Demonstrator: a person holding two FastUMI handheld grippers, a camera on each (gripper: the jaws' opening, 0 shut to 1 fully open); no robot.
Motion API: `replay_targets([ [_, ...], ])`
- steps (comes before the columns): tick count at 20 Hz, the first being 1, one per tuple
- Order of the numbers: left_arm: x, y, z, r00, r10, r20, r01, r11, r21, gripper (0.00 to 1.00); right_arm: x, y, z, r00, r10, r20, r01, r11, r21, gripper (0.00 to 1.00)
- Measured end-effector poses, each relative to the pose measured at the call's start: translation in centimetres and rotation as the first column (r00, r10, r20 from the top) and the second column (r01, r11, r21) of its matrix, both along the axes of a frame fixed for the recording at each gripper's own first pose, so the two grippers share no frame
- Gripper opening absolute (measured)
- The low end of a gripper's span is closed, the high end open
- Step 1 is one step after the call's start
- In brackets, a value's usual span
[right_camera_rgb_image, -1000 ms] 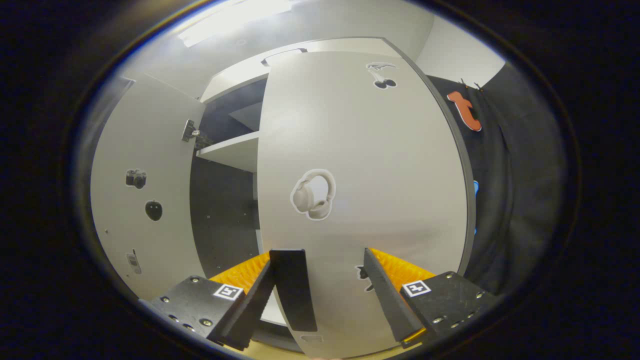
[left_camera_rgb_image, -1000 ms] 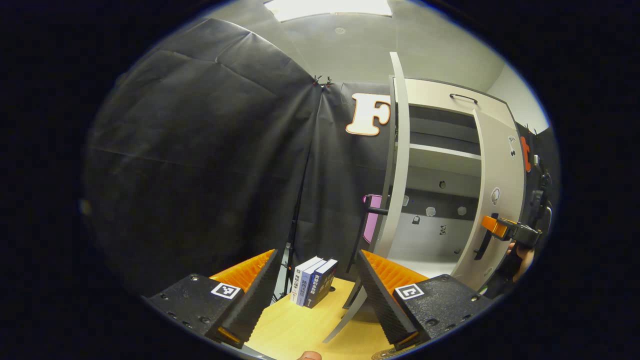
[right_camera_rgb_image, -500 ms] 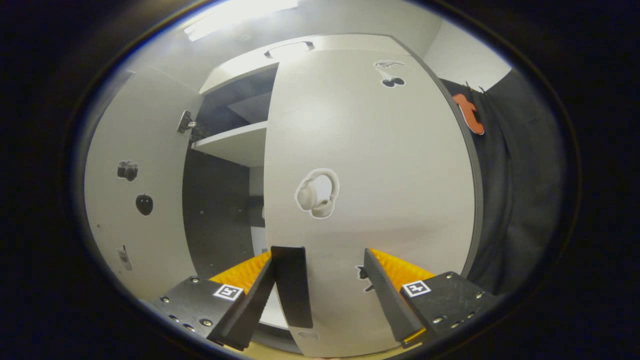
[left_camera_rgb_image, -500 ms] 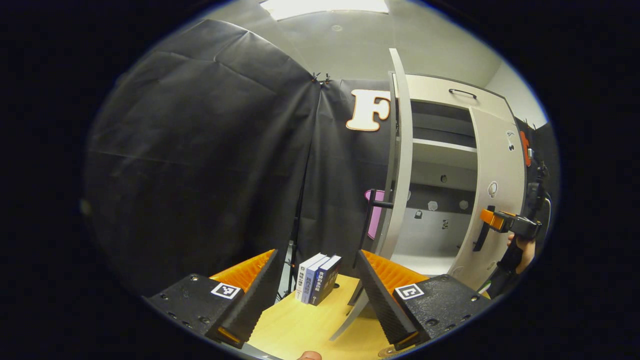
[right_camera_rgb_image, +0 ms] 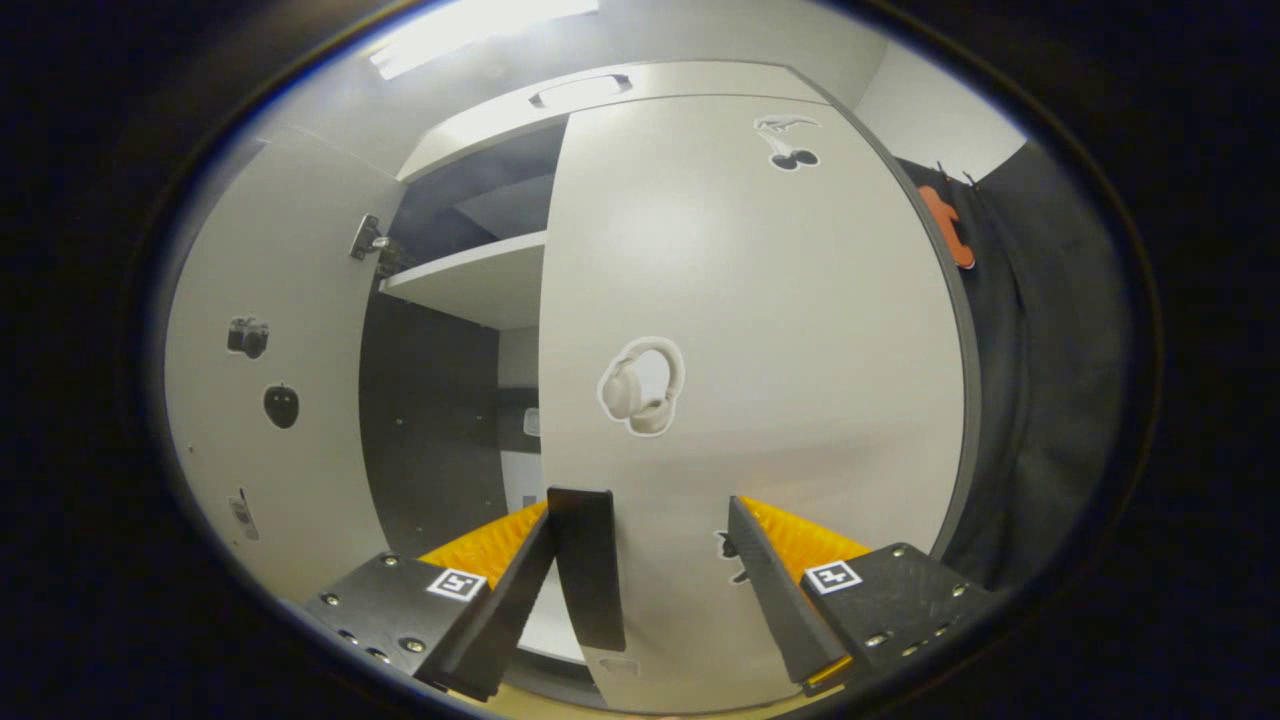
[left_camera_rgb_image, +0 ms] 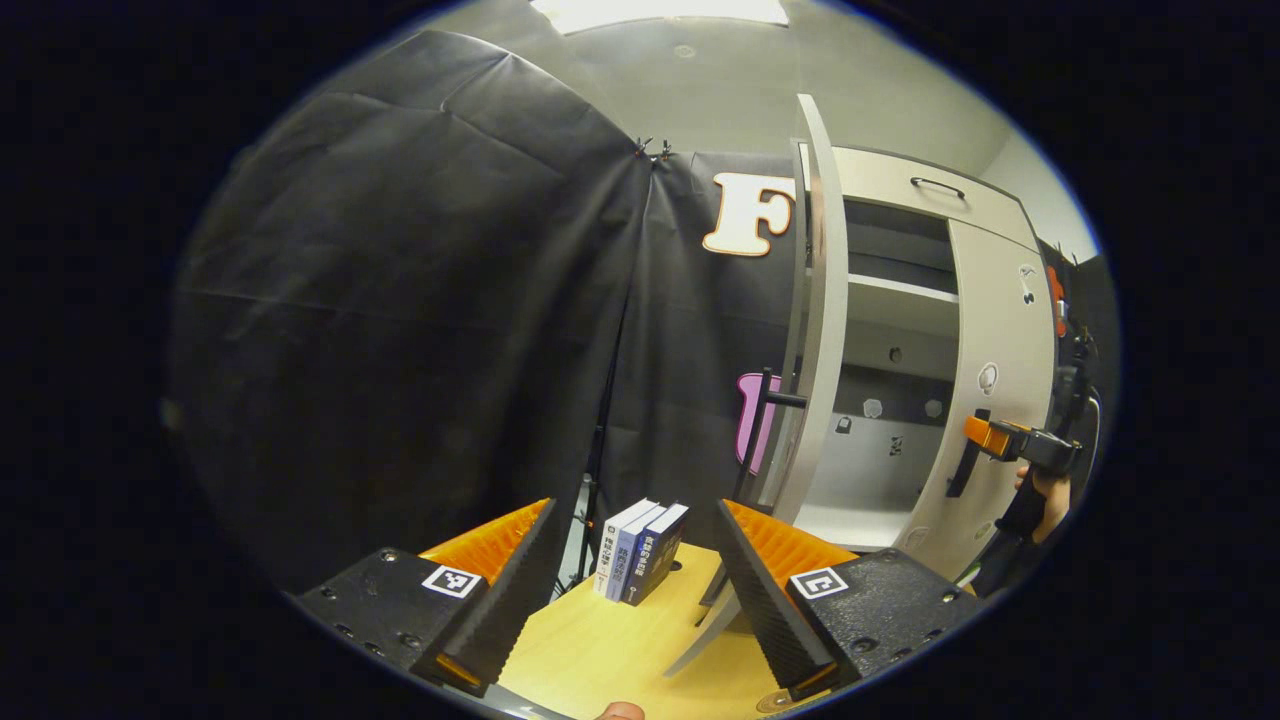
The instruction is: Grasp the bottle in the cabinet with the left hand and place it on the coaster, then close the right door with the right hand and the left door with the left hand.
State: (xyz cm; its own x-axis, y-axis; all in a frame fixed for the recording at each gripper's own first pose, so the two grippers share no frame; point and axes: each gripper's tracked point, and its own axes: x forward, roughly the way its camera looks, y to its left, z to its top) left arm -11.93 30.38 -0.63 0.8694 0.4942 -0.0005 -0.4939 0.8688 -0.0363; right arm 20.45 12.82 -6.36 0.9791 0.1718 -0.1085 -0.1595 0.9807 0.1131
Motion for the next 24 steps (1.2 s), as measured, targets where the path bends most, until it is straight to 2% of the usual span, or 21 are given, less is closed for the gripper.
replay_targets([
  [2,1.1,0.1,1.3,0.999,-0.021,0.024,0.021,1.0,0.013,0.96,-0.1,0.0,0.0,1.0,0.004,0.001,-0.004,1.0,-0.003,1.0],
  [3,1.8,0.3,2.0,0.999,-0.031,0.037,0.03,0.999,0.024,0.93,-0.2,0.0,0.0,1.0,0.006,0.001,-0.006,1.0,-0.003,1.0],
  [4,2.5,0.4,2.8,0.998,-0.043,0.05,0.042,0.999,0.032,0.96,-0.1,0.0,0.0,1.0,0.007,-0.003,-0.007,1.0,0.0,0.96],
  [9,5.8,0.2,6.4,0.983,-0.155,0.099,0.148,0.986,0.075,0.93,-0.3,0.1,0.0,1.0,0.011,-0.007,-0.01,1.0,0.003,1.0],
  [10,6.5,0.0,6.7,0.979,-0.179,0.097,0.171,0.982,0.085,0.96,-0.3,0.0,0.0,1.0,0.013,-0.014,-0.013,1.0,0.012,1.0],
  [12,7.5,-0.4,6.6,0.973,-0.218,0.081,0.209,0.972,0.105,0.92,-0.5,0.0,-0.4,0.998,0.027,-0.052,-0.024,0.998,0.058,0.97],
  [13,8.1,-0.2,6.5,0.971,-0.23,0.07,0.222,0.968,0.116,0.96,-0.7,-0.1,-0.2,0.998,0.033,-0.062,-0.028,0.996,0.084,1.0],
  [15,8.7,-0.6,6.0,0.967,-0.25,0.044,0.242,0.962,0.13,0.96,-1.1,-0.8,0.1,0.998,0.026,-0.056,-0.021,0.995,0.099,1.0],
  [18,9.6,-1.2,6.0,0.957,-0.287,0.025,0.281,0.948,0.15,0.9,-3.3,-2.5,0.5,1.0,0.006,0.003,-0.006,1.0,0.021,1.0],
  [20,10.0,-1.9,5.4,0.938,-0.346,0.021,0.342,0.934,0.107,0.98,-4.4,-3.5,0.9,0.999,0.0,0.042,0.002,0.999,-0.04,1.0],
  [21,10.2,-2.5,5.2,0.928,-0.371,0.029,0.368,0.927,0.073,0.93,-4.8,-3.9,1.1,0.998,0.001,0.058,0.003,0.998,-0.063,1.0],
  [23,10.2,-2.7,5.1,0.92,-0.385,0.075,0.385,0.923,0.019,0.93,-5.5,-4.6,1.5,0.996,0.011,0.088,-0.001,0.994,-0.112,0.97],
  [24,10.1,-2.8,5.0,0.919,-0.383,0.093,0.385,0.923,-0.002,0.93,-5.7,-5.1,1.5,0.995,0.009,0.095,0.004,0.991,-0.137,1.0],
])
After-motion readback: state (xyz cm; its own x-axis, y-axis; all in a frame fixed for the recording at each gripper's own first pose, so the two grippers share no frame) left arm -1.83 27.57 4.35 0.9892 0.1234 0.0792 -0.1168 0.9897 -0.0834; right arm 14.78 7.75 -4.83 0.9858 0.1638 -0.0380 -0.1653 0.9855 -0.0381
